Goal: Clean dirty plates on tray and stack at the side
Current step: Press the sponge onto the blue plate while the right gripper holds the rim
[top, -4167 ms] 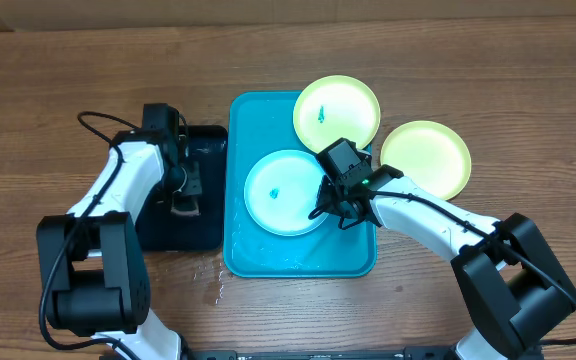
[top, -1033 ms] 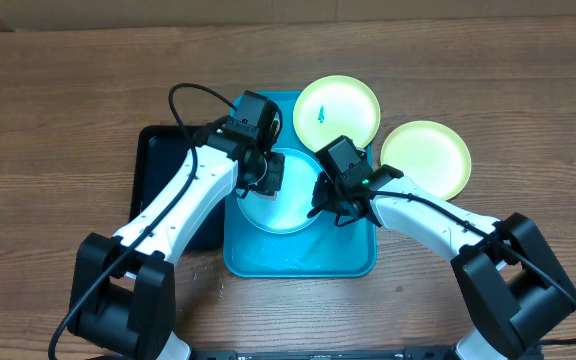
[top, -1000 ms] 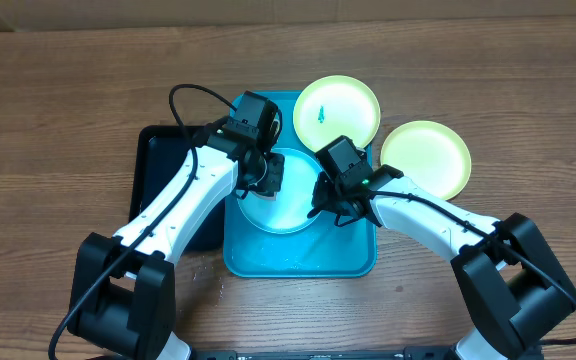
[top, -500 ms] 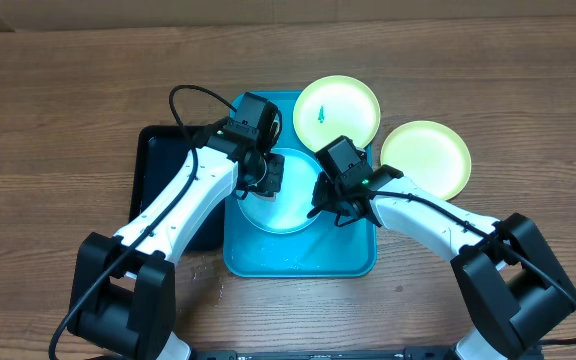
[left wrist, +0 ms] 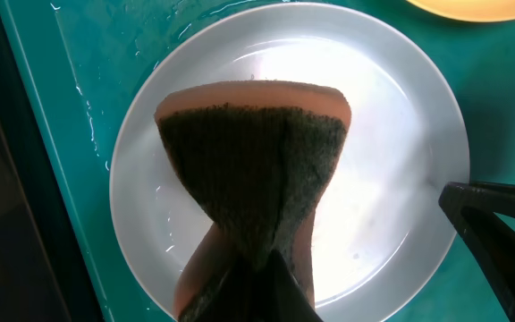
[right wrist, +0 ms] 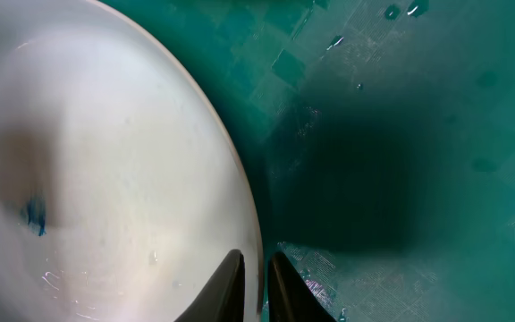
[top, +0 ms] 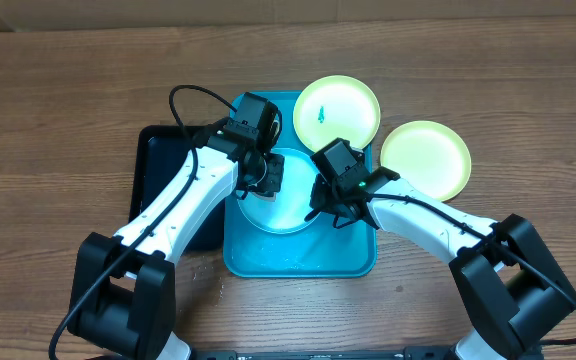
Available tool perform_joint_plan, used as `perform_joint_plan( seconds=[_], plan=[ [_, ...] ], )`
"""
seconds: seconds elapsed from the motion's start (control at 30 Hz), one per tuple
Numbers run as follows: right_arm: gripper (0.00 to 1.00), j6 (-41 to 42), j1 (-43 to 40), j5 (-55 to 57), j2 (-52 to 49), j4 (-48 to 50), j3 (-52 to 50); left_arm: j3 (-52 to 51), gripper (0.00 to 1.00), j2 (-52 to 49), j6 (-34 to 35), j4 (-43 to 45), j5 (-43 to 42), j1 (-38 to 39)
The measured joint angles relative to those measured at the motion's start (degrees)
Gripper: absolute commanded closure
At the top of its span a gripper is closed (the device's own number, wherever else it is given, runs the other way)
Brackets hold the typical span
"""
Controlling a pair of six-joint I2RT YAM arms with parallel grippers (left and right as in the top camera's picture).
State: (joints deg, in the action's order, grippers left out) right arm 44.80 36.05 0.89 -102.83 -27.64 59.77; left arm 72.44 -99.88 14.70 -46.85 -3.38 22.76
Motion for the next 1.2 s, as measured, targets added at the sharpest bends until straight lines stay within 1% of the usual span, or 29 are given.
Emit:
perform_joint_plan(
  seconds=[0.23, 0.33, 0.87, 0.9, 0.97, 1.0, 1.07, 1.1, 1.17, 1.2],
  plan=[
    [0.89, 0.0, 0.0, 0.0, -0.5, 0.0, 0.0, 0.0, 0.96, 0.0, 0.0, 0.0, 0.0, 0.0],
    [0.96, 0.0, 0.0, 0.2, -0.7, 0.1, 0.0, 0.0, 0.96, 0.0, 0.0, 0.0, 0.0, 0.0],
    [0.96, 0.2, 0.0, -0.1, -0.7, 0.2, 0.0, 0.0, 0.96, 0.0, 0.0, 0.0, 0.4, 0.0],
    [0.96, 0.2, 0.0, -0.2, -0.7, 0.3, 0.0, 0.0, 0.96, 0.0, 0.0, 0.0, 0.6, 0.0],
    [0.85, 0.3, 0.0, -0.3, -0.7, 0.3, 0.0, 0.0, 0.96, 0.0, 0.0, 0.0, 0.8, 0.0],
    [0.82, 0.2, 0.0, -0.5, -0.8, 0.3, 0.0, 0.0, 0.96, 0.0, 0.0, 0.0, 0.9, 0.0],
    [0.81, 0.1, 0.0, -0.4, -0.9, 1.0, 0.0, 0.0, 0.96, 0.0, 0.0, 0.0, 1.1, 0.0],
    [0.84, 0.0, 0.0, -0.4, -1.0, 1.2, 0.0, 0.0, 0.96, 0.0, 0.0, 0.0, 1.1, 0.0],
    [0.96, -0.2, 0.0, -0.1, -1.0, 1.4, 0.0, 0.0, 0.96, 0.0, 0.0, 0.0, 1.2, 0.0],
    [0.96, -0.2, 0.0, 0.0, -1.0, 1.5, 0.0, 0.0, 0.96, 0.0, 0.0, 0.0, 1.3, 0.0]
  ],
)
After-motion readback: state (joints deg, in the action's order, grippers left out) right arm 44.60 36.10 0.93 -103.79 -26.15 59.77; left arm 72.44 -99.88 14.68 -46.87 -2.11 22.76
